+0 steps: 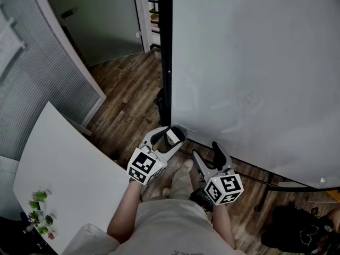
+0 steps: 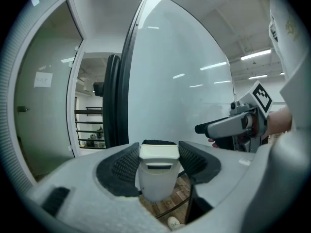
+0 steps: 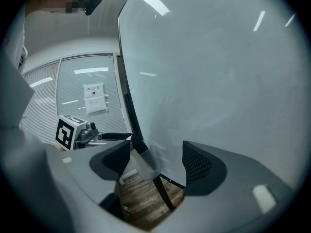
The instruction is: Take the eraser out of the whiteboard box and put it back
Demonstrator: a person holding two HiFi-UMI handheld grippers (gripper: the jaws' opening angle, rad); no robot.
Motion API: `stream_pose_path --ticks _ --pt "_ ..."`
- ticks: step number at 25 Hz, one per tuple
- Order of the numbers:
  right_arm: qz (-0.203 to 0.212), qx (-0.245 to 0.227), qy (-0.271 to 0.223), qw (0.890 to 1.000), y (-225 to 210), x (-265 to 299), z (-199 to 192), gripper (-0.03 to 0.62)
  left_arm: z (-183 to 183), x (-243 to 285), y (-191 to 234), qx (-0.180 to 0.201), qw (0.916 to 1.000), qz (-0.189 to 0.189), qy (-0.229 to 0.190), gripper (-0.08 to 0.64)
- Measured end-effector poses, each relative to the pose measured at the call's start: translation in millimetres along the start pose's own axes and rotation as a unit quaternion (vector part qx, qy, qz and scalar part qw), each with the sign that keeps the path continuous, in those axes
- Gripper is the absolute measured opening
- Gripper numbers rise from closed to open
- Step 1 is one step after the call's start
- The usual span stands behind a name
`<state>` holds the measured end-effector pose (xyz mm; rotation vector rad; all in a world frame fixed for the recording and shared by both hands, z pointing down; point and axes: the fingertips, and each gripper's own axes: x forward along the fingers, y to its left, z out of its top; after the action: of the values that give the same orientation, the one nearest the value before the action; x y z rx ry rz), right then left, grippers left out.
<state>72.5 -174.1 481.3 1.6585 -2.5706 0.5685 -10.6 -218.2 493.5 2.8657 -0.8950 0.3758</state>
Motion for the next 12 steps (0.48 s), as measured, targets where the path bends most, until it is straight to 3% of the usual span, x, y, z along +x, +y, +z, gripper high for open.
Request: stream_pose_path --ticks 12 --pt "-0.002 -0.002 -0.008 1.000 1.9 -5.4 4.6 0.339 13.3 -7.4 -1.9 0.000 0.9998 0.002 -0.018 0.252"
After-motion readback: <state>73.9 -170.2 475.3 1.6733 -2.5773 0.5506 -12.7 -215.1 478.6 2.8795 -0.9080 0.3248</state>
